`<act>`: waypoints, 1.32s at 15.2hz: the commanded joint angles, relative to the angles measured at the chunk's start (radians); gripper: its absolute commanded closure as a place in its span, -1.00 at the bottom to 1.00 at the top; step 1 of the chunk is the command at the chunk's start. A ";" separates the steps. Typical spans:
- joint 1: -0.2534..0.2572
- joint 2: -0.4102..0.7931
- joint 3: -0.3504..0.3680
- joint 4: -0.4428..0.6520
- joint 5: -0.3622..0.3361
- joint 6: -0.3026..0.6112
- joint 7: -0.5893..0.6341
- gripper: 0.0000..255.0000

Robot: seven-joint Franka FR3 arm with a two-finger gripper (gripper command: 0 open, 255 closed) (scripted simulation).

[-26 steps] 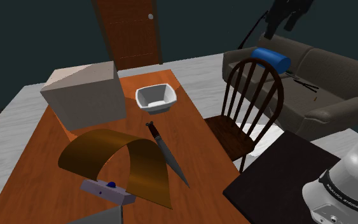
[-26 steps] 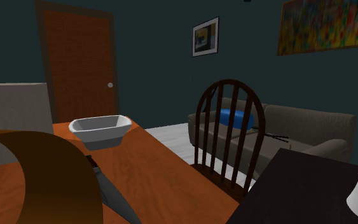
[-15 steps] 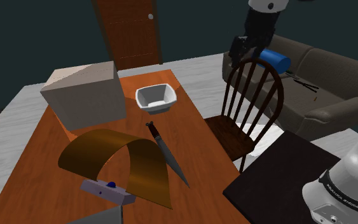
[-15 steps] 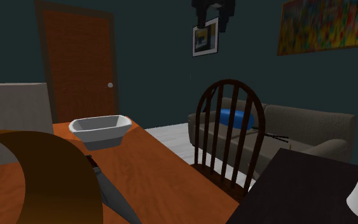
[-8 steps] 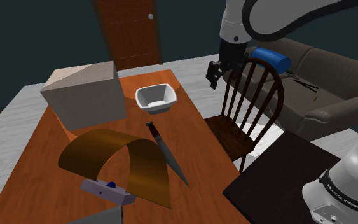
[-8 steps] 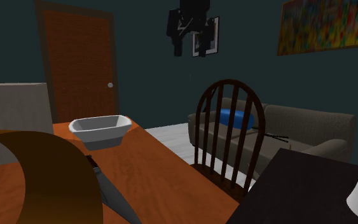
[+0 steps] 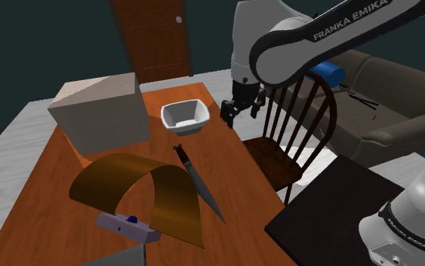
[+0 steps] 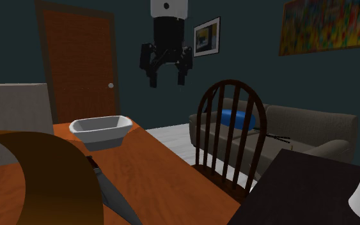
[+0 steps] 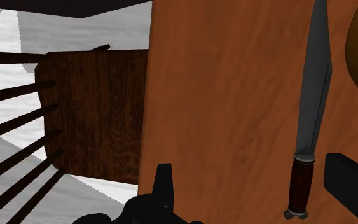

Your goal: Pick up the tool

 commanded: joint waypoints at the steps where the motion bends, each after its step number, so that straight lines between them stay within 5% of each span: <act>1: 0.001 0.079 0.021 0.023 -0.025 0.042 0.049 -1.00; 8: 0.036 0.357 0.049 0.154 -0.145 0.129 0.218 -1.00; 20: 0.191 0.828 -0.010 0.516 -0.278 0.161 0.403 -1.00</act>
